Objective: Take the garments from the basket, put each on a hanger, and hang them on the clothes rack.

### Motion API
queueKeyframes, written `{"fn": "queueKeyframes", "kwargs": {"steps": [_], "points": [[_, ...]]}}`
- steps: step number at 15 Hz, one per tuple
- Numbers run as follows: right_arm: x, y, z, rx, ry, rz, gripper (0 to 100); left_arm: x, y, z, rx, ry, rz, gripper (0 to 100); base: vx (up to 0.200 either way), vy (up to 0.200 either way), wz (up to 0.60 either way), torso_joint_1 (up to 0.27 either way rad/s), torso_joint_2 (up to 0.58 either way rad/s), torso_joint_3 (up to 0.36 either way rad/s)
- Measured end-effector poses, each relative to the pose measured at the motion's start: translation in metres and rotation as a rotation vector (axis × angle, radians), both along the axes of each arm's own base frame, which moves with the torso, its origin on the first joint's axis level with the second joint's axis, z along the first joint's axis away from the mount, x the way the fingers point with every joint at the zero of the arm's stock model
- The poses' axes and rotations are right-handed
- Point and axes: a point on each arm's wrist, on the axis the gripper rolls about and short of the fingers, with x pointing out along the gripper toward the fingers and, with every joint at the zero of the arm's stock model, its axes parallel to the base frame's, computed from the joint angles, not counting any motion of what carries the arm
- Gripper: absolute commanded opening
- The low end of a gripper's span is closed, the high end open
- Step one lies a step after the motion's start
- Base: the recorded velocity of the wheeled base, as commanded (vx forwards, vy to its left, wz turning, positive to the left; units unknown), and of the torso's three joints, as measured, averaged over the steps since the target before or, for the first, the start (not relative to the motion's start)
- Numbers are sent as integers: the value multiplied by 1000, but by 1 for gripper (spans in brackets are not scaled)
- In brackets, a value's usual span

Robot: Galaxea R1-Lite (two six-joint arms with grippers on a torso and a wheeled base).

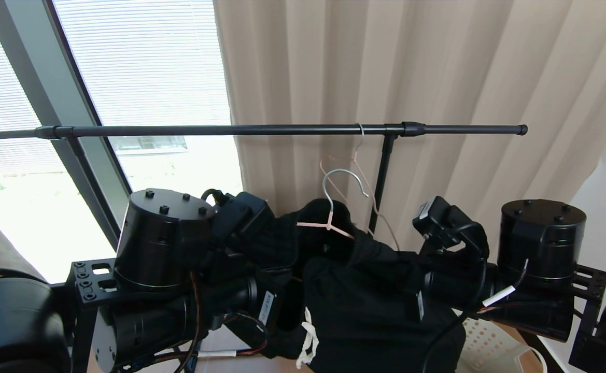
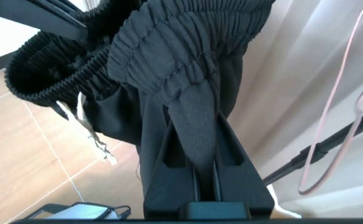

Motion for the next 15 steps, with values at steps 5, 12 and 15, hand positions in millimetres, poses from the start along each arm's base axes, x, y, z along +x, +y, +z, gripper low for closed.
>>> {"fn": "queueKeyframes", "kwargs": {"steps": [5,12,15], "points": [[-6,-2,-1,11,12,50,0,4,-6,-4,-1,11,1,100,0,0,0,0,0,0],[-7,-3,0,34,-15,63,0,-2,-6,0,-38,-9,-10,100,0,0,0,0,0,0],[-5,-8,-1,44,-4,90,0,-14,6,5,-51,-25,-12,100,0,0,0,0,0,0]]}}
